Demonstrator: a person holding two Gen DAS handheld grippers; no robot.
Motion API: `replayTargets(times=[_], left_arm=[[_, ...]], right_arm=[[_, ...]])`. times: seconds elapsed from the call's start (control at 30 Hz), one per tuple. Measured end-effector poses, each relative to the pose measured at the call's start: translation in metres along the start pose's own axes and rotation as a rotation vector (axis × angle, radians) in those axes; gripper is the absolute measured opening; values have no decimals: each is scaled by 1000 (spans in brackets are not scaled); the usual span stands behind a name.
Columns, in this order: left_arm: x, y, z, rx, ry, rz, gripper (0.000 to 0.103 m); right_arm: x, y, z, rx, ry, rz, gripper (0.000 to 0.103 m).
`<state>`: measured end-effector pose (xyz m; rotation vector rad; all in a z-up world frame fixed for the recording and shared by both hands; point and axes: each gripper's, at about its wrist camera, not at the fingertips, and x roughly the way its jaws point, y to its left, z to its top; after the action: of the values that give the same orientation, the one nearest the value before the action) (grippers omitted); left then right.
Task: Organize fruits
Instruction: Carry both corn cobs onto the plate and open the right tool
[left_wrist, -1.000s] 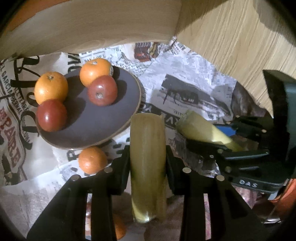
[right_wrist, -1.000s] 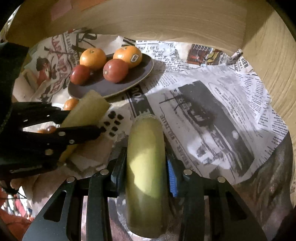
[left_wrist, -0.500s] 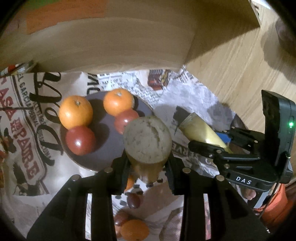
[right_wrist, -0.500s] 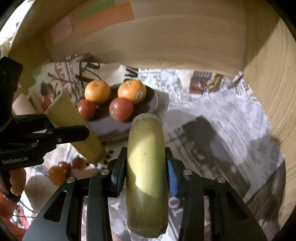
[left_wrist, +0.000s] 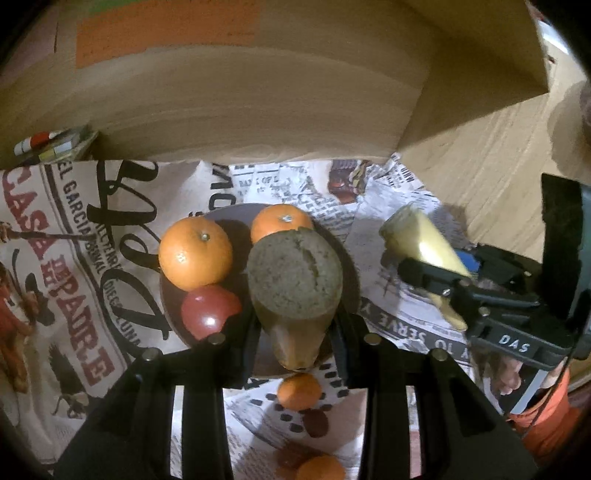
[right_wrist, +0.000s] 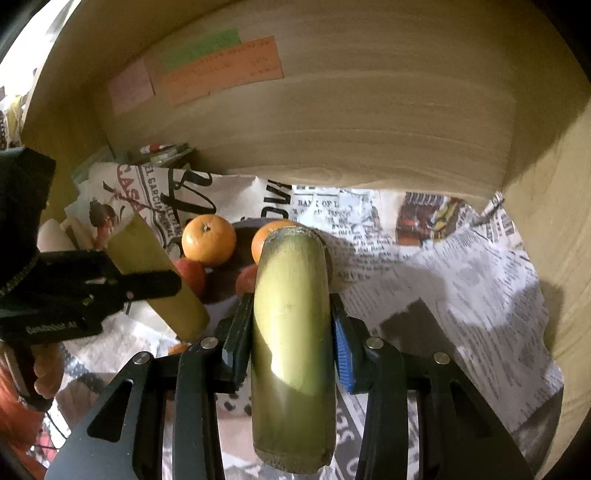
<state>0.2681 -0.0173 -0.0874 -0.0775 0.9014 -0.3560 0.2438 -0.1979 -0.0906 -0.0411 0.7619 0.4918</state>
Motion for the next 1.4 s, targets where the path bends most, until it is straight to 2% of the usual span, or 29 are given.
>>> replayTargets(times=[0.3, 0.47, 0.7, 0.9, 1.23, 1.4], left_arm=[[30, 17, 15, -18, 38, 20, 34], [40, 17, 25, -9, 32, 34, 34], [52, 20, 35, -17, 30, 45, 35], [57, 20, 29, -10, 44, 56, 36], [46, 27, 16, -35, 34, 43, 36], [34, 30, 12, -42, 11, 68, 36]], right_arm=[[22, 2, 18, -6, 9, 11, 35], [40, 0, 30, 9, 28, 4, 35], [60, -7, 37, 51, 59, -3, 35], [74, -14, 37, 120, 88, -12, 35], [91, -14, 30, 133, 153, -71, 35], [84, -13, 29, 118, 166, -60, 40]])
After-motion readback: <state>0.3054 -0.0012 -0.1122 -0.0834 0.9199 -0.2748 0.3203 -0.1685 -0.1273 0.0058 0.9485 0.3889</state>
